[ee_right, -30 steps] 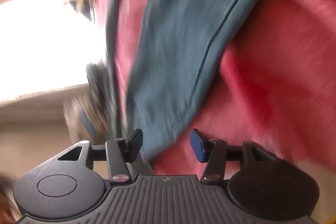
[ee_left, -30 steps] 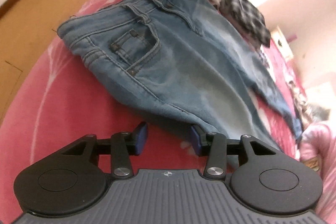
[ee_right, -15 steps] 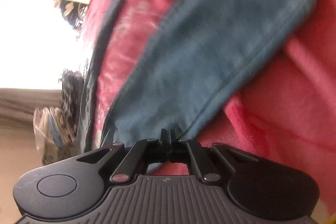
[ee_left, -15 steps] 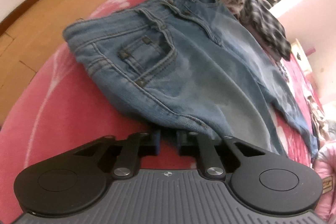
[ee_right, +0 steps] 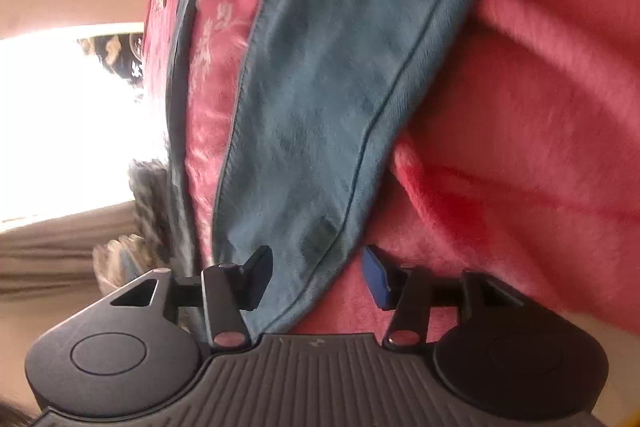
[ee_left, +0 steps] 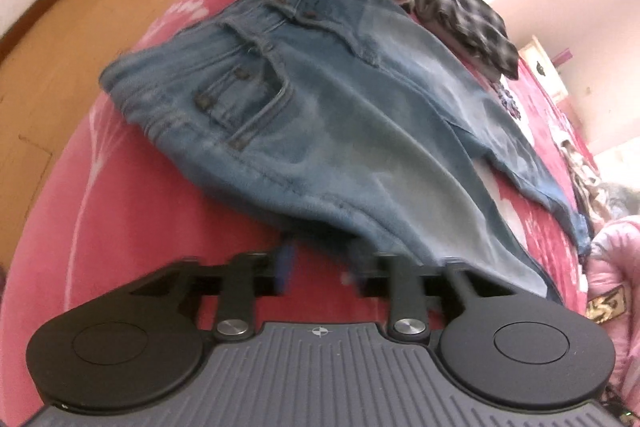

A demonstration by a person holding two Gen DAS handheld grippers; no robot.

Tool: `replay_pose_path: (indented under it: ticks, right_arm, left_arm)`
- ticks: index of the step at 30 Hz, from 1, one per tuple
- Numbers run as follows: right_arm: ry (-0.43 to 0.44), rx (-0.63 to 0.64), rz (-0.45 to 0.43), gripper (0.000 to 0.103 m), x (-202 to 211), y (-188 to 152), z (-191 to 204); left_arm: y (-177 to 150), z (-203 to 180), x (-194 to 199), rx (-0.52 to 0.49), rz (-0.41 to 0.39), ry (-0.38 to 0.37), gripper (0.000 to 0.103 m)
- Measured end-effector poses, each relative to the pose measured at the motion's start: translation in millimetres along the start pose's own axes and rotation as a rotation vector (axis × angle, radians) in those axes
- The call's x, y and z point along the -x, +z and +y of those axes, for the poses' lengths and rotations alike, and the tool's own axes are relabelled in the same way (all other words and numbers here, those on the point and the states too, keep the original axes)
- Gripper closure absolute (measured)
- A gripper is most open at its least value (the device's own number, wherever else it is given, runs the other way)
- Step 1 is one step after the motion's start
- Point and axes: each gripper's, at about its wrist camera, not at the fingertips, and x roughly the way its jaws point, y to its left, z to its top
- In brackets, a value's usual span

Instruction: Fold clothes

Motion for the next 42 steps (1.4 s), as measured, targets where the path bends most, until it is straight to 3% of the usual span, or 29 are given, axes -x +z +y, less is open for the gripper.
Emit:
replay_pose_path:
  ticks: [3, 8, 14, 17, 22, 27, 32, 38, 42]
  right_arm:
    - [0.040, -0.014, -0.010, 0.048, -7, 3, 0]
    - [0.074, -0.041, -0.016, 0.048, -2, -5, -7]
    - [0.110, -0.080, -0.023, 0.047, -6, -13, -17]
    - [0.130, -0.077, -0.034, 0.046, -13, -8, -14]
    - [0.111, -0.065, -0.051, 0.049, -27, -1, -8]
    - [0.048, -0.102, -0.055, 0.057, -15, -9, -13]
    - [0.061, -0.168, -0.096, 0.056, -19, -3, -19]
    - [0.076, -0.131, -0.178, 0.055, -25, 3, 3]
    - [0.063, -0.149, -0.221, 0.071, -28, 6, -2]
  left_arm:
    - [-2, 5, -4, 0.043, -0.020, -0.017, 0.055]
    - [0, 13, -11, 0.173, -0.044, -0.088, 0.054]
    - [-14, 14, 7, 0.110, 0.028, -0.172, 0.052]
    - [-13, 11, 12, 0.085, 0.001, -0.214, 0.046]
    - [-5, 18, -11, 0.186, -0.025, -0.174, 0.046]
    - [-1, 26, -26, 0.262, -0.053, -0.112, 0.057]
    - [-3, 26, -17, 0.245, -0.061, -0.083, 0.062]
    - [3, 24, -28, 0.273, -0.084, -0.071, 0.062]
    - [1, 21, -23, 0.230, -0.100, -0.061, 0.066]
